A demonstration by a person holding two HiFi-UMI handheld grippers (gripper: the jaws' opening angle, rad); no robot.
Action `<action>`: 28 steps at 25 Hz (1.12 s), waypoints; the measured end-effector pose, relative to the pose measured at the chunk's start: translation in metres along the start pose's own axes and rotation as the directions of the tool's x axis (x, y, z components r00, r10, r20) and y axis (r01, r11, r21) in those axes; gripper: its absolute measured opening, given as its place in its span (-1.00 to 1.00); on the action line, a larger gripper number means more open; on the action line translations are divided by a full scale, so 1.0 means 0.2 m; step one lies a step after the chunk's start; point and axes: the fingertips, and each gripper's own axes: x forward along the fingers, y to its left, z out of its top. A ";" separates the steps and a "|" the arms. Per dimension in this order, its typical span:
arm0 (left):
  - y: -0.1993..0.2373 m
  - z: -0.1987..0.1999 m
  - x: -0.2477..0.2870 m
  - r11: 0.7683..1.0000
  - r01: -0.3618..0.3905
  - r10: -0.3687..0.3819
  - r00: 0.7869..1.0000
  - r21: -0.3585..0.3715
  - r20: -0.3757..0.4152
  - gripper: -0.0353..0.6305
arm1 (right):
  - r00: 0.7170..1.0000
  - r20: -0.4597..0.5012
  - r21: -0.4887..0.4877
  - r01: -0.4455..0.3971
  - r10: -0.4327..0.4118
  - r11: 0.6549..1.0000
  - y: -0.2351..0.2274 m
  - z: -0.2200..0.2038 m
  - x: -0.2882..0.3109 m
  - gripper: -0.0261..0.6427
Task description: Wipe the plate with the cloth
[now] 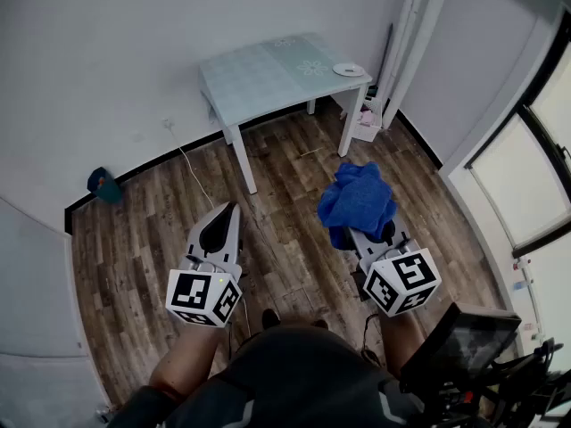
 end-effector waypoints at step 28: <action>0.35 -0.13 0.25 0.990 0.056 -0.059 0.998 -0.128 -0.021 -0.86 | 1.000 -0.019 0.006 -0.021 0.021 1.000 0.06 -0.05 0.46 -0.54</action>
